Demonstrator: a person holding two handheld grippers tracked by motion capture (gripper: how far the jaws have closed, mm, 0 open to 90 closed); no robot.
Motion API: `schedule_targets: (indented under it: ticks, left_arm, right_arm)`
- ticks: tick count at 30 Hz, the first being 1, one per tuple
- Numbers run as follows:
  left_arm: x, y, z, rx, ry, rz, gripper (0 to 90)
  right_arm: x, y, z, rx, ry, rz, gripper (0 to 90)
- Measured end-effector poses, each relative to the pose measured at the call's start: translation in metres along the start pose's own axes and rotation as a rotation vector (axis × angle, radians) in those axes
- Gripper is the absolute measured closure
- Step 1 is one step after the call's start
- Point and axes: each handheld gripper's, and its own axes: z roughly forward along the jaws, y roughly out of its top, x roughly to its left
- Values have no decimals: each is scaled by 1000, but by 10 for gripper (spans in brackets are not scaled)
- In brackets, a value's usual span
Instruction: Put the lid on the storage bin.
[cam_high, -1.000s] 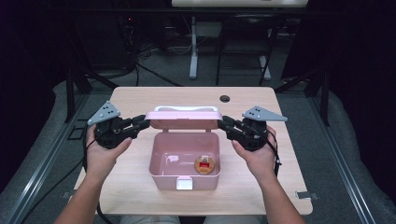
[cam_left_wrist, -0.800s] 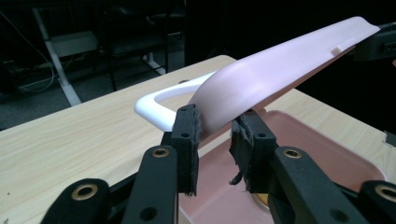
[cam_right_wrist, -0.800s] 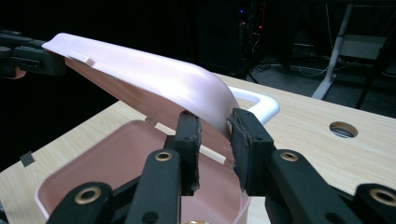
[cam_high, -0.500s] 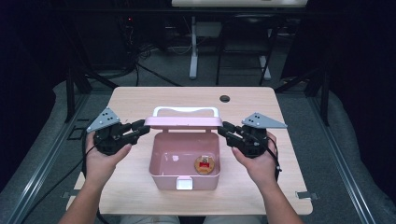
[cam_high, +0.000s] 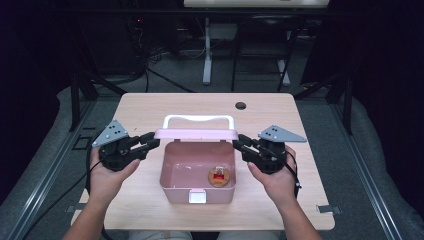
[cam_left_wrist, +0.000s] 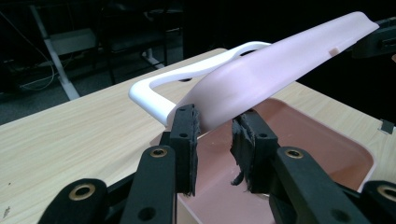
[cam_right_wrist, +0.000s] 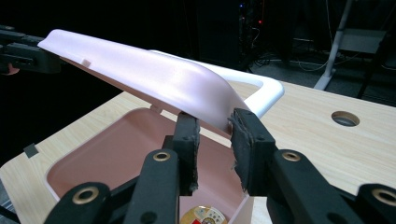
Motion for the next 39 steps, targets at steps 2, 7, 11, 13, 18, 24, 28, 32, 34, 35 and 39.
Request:
schedule_targets:
  ticks: [2,7,11,13,18,24,28,32,34,35,39]
  left_arm:
    - [-1,-1,-1,4,-1,2,700]
    - [-4,-7,-4,-3,-1,2,701]
    - [-7,-11,-7,-5,-8,5,700]
    - [-9,-13,-8,0,-7,16,699]
    - [-12,-18,-11,1,-7,22,699]
    - [-16,-29,-14,0,-18,23,697]
    - [-18,-35,-16,-9,-23,28,697]
    - [-21,-40,-19,-5,-29,25,698]
    - [-23,-42,-20,-4,-29,25,697]
    - [-23,-44,-20,-2,-28,31,698]
    - [-26,-49,-21,1,-31,23,697]
  right_arm:
    - [0,-2,-1,-1,5,6,713]
    - [1,-8,-1,-10,11,16,713]
    - [3,-13,-3,-15,8,6,713]
    - [3,-15,-4,-15,8,-2,713]
    - [4,-21,-5,-11,13,-8,712]
    - [6,-30,-7,-13,16,-16,713]
    - [7,-34,-8,-7,17,-20,713]
    - [9,-41,-10,-1,22,-18,713]
    - [9,-44,-10,0,25,-21,713]
    - [9,-45,-11,1,26,-23,714]
    - [10,-51,-12,6,33,-18,717]
